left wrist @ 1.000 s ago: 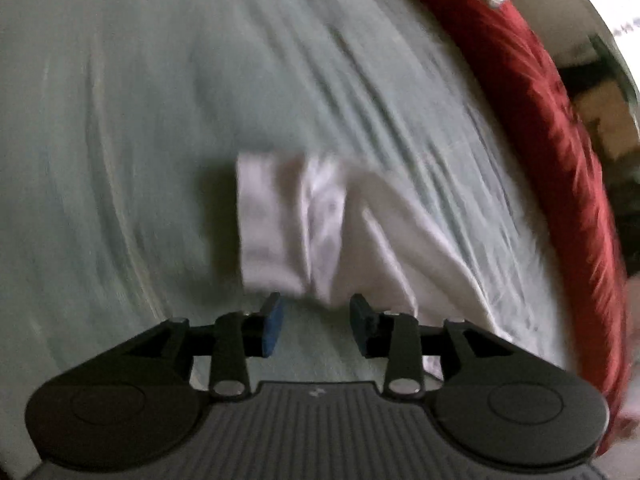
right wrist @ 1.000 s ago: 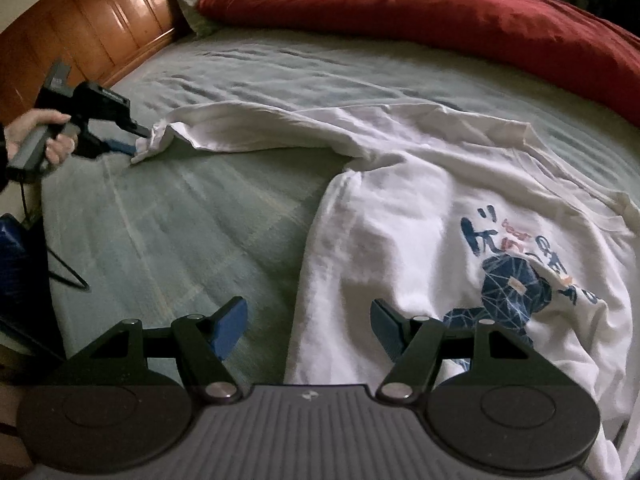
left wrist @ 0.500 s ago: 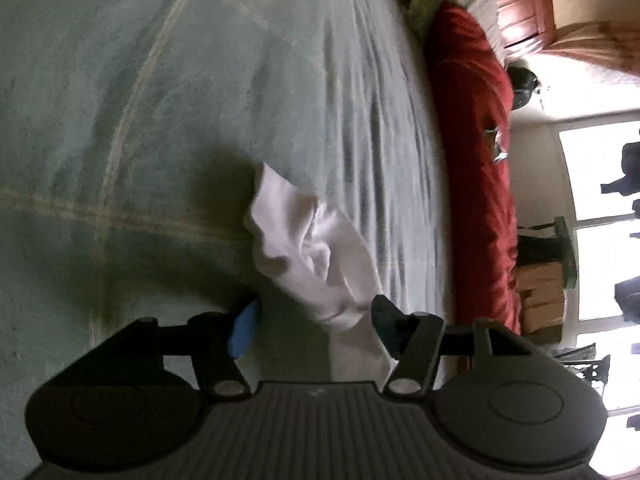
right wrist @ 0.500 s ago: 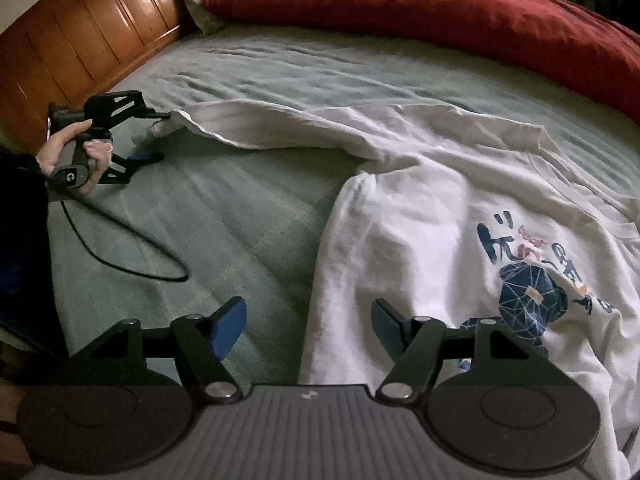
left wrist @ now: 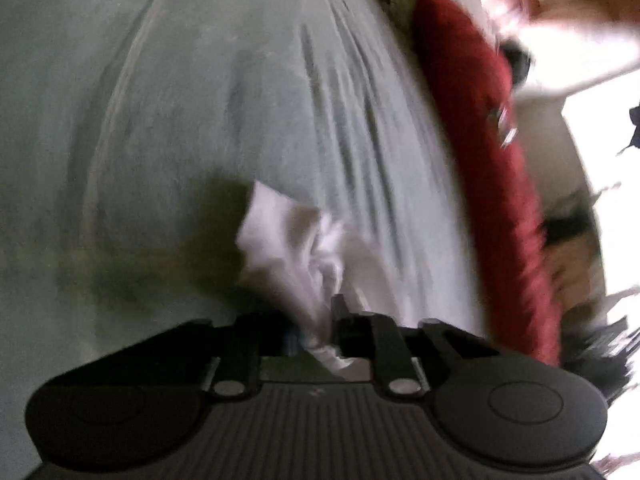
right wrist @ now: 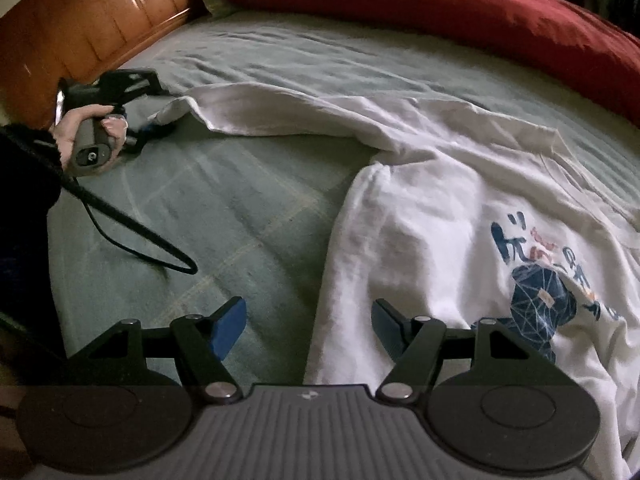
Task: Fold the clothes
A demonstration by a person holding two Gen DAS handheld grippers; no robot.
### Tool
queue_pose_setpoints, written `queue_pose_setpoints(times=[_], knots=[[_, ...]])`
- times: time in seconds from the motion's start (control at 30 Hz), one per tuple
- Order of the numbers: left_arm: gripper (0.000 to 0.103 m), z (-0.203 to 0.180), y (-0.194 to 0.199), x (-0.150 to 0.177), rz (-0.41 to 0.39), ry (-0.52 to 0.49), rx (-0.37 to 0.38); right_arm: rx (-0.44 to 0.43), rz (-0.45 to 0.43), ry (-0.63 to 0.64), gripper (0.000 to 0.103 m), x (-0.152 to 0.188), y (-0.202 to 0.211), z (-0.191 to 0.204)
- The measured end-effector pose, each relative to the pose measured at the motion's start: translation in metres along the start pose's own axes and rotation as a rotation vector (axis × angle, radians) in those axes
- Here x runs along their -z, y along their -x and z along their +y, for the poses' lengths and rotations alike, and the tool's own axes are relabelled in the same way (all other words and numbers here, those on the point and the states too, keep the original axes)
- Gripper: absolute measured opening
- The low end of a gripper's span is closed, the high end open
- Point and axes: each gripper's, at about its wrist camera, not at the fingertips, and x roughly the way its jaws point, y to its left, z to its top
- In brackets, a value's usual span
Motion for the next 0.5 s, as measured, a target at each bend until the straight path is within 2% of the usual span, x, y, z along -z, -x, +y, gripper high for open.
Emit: queue_pose_setpoints(times=[0.13,0.27,0.4,0.5], knots=[[0.013,-0.018,0.018,-0.014,-0.037,-0.180,-0.113,-0.001,-0.008,0.024,0.074,-0.003,0.004,0.003],[0.013,-0.030,0.035,-0.041,-0.047,-0.300,-0.170,0.003,-0.015,0.033,0.074,-0.003,0.007,0.000],[0.013,-0.038,0.033,-0.059,0.003,-0.423,-0.216,0.013,-0.014,0.017,0.074,-0.002,0.006,-0.004],[0.018,-0.029,0.031,-0.051,0.071,-0.439,-0.257,0.015,-0.008,0.015,0.074,-0.002,0.005,-0.004]])
